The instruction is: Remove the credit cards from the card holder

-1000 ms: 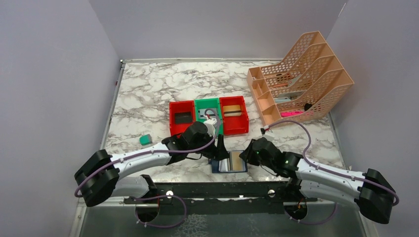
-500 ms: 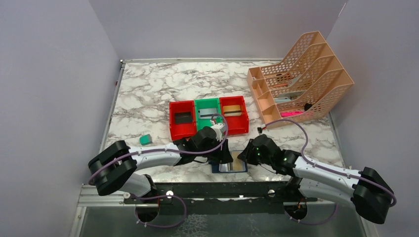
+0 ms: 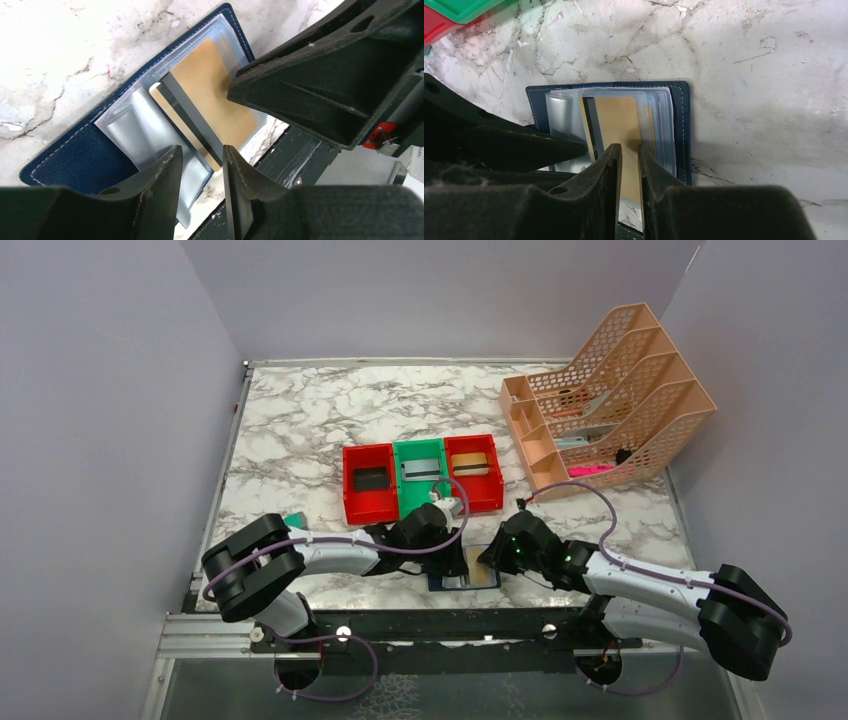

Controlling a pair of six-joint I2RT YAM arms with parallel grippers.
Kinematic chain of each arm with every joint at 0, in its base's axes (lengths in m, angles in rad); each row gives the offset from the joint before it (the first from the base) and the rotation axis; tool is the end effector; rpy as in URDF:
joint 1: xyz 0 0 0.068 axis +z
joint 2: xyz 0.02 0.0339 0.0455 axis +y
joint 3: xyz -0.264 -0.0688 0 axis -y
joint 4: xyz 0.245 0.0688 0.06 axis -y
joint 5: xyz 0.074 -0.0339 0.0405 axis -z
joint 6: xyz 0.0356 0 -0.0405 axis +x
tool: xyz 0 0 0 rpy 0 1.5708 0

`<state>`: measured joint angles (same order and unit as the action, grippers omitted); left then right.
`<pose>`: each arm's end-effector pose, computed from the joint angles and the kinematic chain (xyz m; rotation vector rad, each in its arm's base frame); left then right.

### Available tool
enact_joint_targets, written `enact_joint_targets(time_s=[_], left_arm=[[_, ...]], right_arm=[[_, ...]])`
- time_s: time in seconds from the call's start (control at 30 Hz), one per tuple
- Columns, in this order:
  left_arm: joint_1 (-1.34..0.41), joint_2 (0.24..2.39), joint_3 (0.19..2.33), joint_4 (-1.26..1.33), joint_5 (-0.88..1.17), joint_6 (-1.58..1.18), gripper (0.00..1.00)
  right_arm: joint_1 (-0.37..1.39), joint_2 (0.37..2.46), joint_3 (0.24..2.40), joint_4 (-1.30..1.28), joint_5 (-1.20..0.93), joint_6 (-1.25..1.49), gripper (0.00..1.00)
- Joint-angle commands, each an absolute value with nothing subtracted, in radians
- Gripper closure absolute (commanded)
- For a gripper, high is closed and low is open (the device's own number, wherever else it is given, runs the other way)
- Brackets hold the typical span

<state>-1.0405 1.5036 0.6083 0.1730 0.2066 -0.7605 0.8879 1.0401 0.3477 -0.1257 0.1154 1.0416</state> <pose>0.1373 -0.2486 0.1513 0.4760 2.5188 -1.0712 0.1218 0.1433 0.1511 0.2512 2.5120 0.7367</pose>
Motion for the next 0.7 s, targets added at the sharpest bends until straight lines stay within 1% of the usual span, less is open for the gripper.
enact_joint_targets(time_s=[0.0, 0.13, 0.43, 0.6, 0.67], left_arm=[[-1.049, 1.51, 0.589, 0.18, 0.127, -0.794, 0.62], [-1.052, 1.522, 0.555, 0.234, 0.097, -0.85, 0.63], [-1.062, 1.561, 0.5, 0.369, 0.071, -0.954, 0.71], [-1.063, 1.583, 0.494, 0.396, 0.074, -0.974, 0.76], [-1.063, 1.581, 0.484, 0.403, 0.067, -0.982, 0.8]], right_arm=[[0.882, 1.051, 0.346, -0.223, 0.16, 1.053, 0.76], [0.882, 1.043, 0.327, -0.217, 0.165, 1.059, 0.76], [0.883, 1.043, 0.292, -0.215, 0.155, 1.099, 0.76], [0.883, 1.035, 0.288, -0.22, 0.165, 1.106, 0.76], [0.882, 1.034, 0.287, -0.221, 0.165, 1.107, 0.76]])
